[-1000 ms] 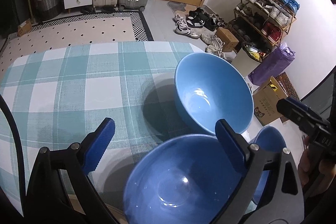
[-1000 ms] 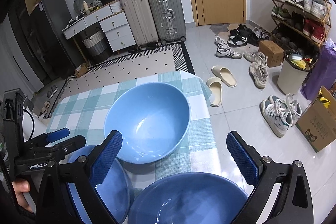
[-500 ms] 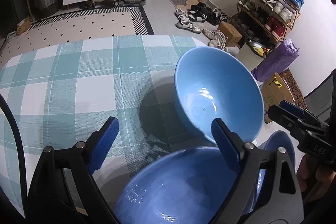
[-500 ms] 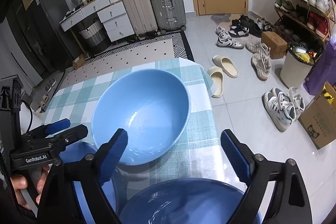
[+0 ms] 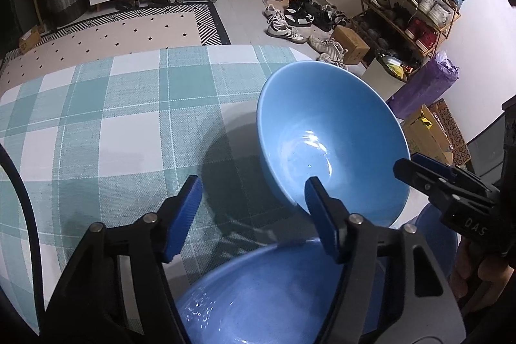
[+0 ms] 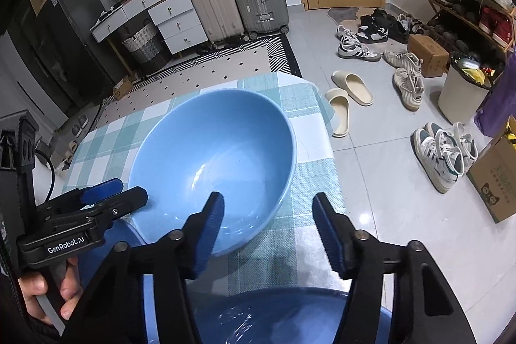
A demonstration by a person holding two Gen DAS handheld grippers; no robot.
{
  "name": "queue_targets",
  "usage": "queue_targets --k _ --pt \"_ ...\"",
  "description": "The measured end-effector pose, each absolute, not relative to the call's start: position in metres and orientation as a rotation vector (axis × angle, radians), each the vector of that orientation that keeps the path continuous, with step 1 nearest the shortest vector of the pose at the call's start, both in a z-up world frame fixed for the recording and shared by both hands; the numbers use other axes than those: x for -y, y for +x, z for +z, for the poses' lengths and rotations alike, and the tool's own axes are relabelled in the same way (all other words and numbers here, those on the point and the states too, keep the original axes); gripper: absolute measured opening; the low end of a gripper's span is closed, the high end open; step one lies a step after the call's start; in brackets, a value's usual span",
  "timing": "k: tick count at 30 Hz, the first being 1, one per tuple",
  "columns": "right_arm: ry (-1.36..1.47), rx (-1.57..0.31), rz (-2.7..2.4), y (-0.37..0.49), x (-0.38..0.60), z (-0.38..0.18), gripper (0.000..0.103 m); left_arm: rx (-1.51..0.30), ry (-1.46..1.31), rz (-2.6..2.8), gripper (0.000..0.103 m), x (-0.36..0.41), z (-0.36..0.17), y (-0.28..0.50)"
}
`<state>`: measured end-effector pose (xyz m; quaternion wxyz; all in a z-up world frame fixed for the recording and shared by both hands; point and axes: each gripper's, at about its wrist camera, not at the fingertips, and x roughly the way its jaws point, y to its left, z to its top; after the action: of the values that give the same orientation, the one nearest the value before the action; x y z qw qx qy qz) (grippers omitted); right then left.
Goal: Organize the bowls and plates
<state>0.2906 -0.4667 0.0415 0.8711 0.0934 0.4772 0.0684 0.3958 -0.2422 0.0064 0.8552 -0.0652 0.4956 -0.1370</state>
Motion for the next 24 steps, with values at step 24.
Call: queue_targets --k 24 --pt "0.157 -0.993 0.135 0.298 0.465 0.030 0.021 -1.031 -0.134 -0.363 0.019 0.257 0.011 0.395"
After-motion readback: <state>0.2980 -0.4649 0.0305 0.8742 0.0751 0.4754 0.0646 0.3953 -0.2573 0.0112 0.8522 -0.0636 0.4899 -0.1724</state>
